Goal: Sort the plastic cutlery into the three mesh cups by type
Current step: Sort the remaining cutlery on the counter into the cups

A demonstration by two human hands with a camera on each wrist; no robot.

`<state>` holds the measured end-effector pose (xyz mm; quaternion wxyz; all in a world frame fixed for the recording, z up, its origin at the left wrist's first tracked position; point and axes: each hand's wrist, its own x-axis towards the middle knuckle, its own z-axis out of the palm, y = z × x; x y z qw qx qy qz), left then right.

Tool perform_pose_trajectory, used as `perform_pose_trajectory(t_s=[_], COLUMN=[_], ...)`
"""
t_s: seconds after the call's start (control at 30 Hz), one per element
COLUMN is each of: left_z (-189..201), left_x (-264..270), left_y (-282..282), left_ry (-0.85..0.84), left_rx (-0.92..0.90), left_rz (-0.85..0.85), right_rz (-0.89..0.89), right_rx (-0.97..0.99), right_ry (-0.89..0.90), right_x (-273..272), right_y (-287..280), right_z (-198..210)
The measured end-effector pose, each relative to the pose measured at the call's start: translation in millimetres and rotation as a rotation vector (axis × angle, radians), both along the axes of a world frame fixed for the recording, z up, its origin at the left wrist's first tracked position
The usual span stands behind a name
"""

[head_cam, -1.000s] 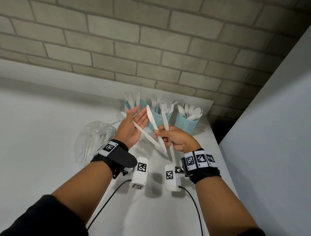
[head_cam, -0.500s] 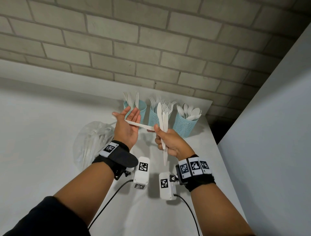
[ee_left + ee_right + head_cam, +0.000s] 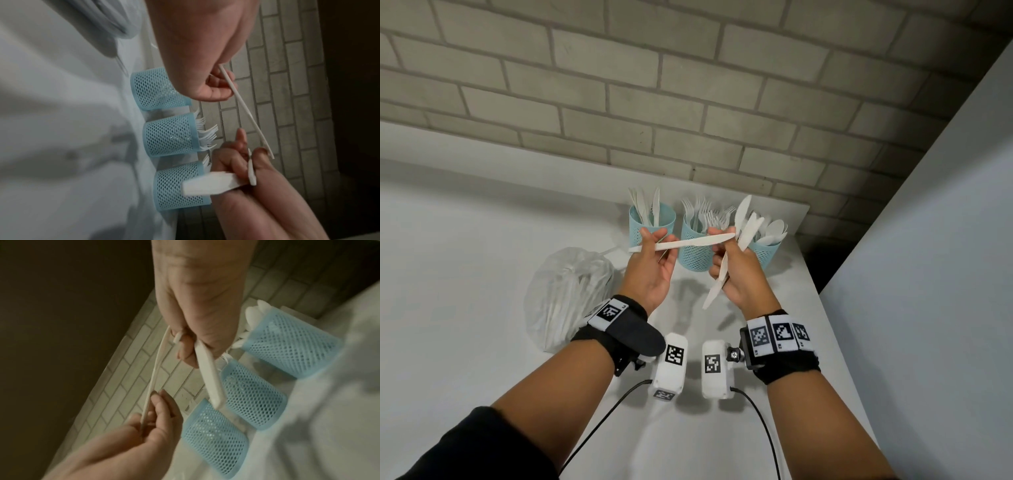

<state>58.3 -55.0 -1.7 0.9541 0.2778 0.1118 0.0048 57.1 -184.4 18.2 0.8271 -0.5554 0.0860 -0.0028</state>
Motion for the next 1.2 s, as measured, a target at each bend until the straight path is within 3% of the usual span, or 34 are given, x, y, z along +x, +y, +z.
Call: perform_pose_trajectory(t_s=[0.17, 0.27, 0.37, 0.5, 0.6, 0.73, 0.87, 0.97, 1.2], left_z=[-6, -10, -14, -17, -17, -13, -13, -12, -11], left_x=[1, -2, -7, -8, -6, -12, -17, -18, -20], left_y=[3, 3, 1, 7, 9, -4, -10, -9, -10], left_ry=[0.050, 0.078, 0.106, 0.126, 0.211, 0.286, 0.253, 0.243, 0.297], left_rx=[-0.023, -0.057, 0.035, 0.057, 0.080, 0.217, 0.210, 0.143, 0.143], left_rz=[0.037, -0.008, -0.157, -0.269, -0.343, -0.595, -0.737, -0.756, -0.675], right_rz=[0.077, 0.103, 0.004, -0.129, -0.116, -0.072, -0.003, 0.039, 0.004], right_rx=[0.232, 0.086, -0.070, -0.073, -0.021, 0.017, -0.160, -0.282, -0.152], right_ry=[-0.140, -0.188, -0.204, -0.199, -0.249, -0.347, -0.378, -0.345, -0.333], right_x=[-3, -4, 2, 12, 13, 7, -5, -10, -13], right_y=[1, 5, 4, -8, -12, 3, 16, 17, 19], right_z=[2, 3, -2, 0, 9, 12, 5, 3, 17])
